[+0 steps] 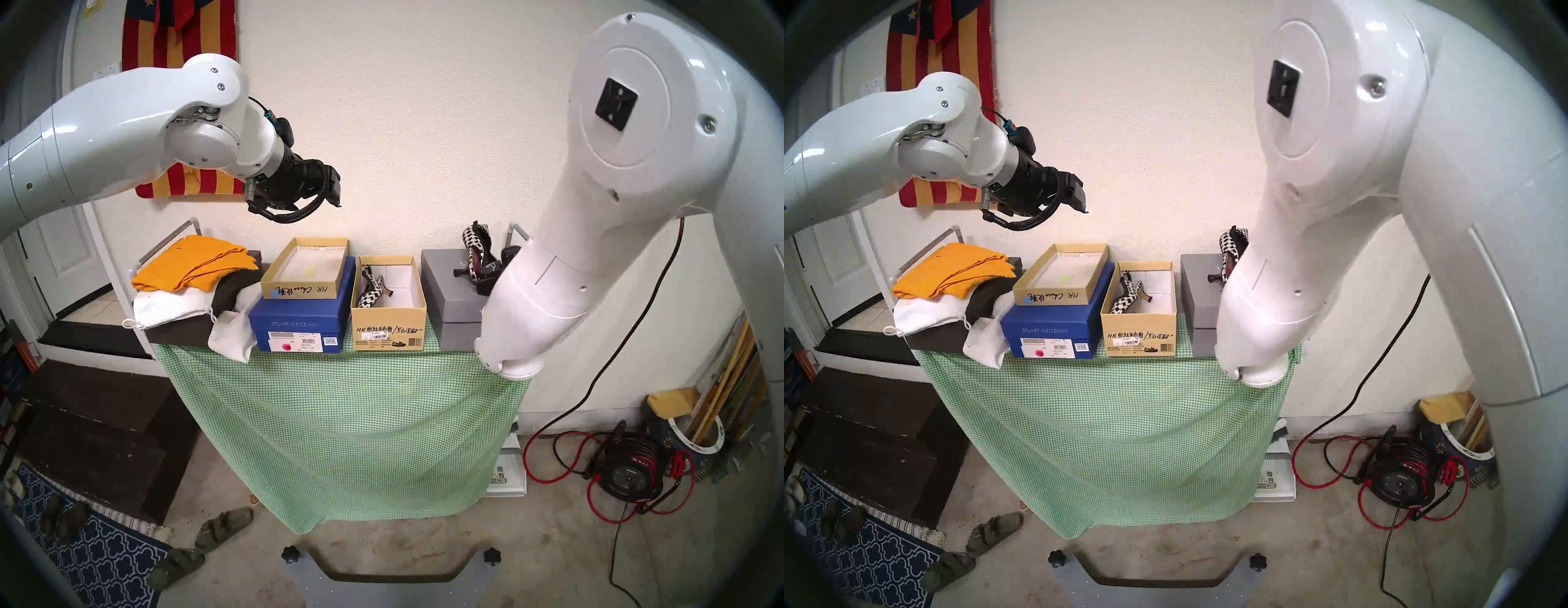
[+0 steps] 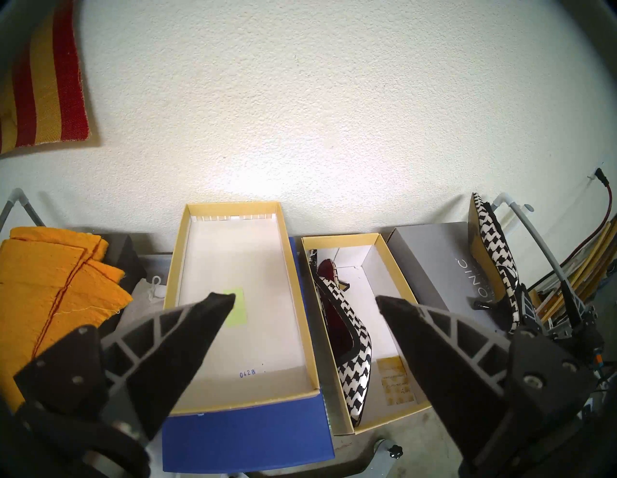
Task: Take shoe out of the box
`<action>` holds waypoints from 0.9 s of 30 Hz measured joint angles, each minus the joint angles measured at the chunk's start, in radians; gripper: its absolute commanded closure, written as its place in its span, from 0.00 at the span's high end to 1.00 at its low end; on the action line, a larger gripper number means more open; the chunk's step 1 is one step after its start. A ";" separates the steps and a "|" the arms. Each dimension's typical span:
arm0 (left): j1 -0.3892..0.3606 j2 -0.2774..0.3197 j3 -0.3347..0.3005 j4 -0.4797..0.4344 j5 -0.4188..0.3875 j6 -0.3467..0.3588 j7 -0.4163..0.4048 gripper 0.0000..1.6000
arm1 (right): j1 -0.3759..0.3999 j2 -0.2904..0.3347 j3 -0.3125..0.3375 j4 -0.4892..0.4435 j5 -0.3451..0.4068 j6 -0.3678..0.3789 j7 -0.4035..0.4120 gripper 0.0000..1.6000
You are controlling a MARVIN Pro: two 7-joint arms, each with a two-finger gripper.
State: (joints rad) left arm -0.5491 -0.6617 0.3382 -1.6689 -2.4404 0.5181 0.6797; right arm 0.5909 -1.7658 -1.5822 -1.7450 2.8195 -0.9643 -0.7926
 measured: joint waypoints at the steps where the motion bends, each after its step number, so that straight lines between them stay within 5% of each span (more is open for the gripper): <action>1: 0.000 0.000 0.000 0.000 0.000 0.000 0.000 1.00 | 0.003 0.010 0.000 -0.005 -0.005 0.000 0.006 1.00; 27: 0.000 -0.001 0.000 0.000 -0.003 0.000 0.004 1.00 | 0.101 0.192 -0.034 -0.159 -0.096 -0.001 0.104 1.00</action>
State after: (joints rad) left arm -0.5491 -0.6625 0.3381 -1.6691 -2.4430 0.5180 0.6835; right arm 0.6916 -1.5735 -1.6165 -1.9044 2.7231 -0.9649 -0.6886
